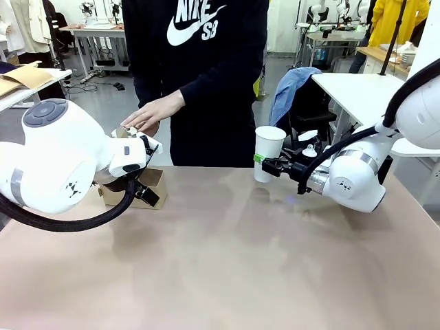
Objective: Pour a drink into a cup and package it in a carrier.
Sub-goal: When a person places the Paper Cup Lid on the 600 ml Paper Cup , lift the 600 ml Paper Cup.
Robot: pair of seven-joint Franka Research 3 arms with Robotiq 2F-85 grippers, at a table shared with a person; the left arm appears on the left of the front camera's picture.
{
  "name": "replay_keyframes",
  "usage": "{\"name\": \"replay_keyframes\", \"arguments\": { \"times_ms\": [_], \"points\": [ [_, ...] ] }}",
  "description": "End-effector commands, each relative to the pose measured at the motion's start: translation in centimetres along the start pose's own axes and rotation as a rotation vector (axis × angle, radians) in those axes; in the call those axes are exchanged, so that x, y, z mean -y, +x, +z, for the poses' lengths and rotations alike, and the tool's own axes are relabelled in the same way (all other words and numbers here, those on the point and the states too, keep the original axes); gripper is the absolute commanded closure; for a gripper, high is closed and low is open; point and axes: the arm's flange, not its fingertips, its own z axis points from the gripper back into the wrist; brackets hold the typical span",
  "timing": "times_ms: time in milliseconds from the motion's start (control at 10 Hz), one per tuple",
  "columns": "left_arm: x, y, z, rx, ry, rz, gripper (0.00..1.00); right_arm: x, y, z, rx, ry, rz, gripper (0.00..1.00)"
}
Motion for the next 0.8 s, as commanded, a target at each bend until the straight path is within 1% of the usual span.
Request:
{"name": "replay_keyframes", "arguments": {
  "times_ms": [0,700],
  "points": [
    [-0.01,-0.01,0.03,0.001,-0.001,0.0,0.0,-0.23,0.47,-0.02,-0.002,0.001,0.008,0.2],
    [-0.01,-0.01,0.03,0.001,-0.001,0.0,0.0,-0.23,0.47,-0.02,-0.002,0.001,0.008,0.2]
  ]
}}
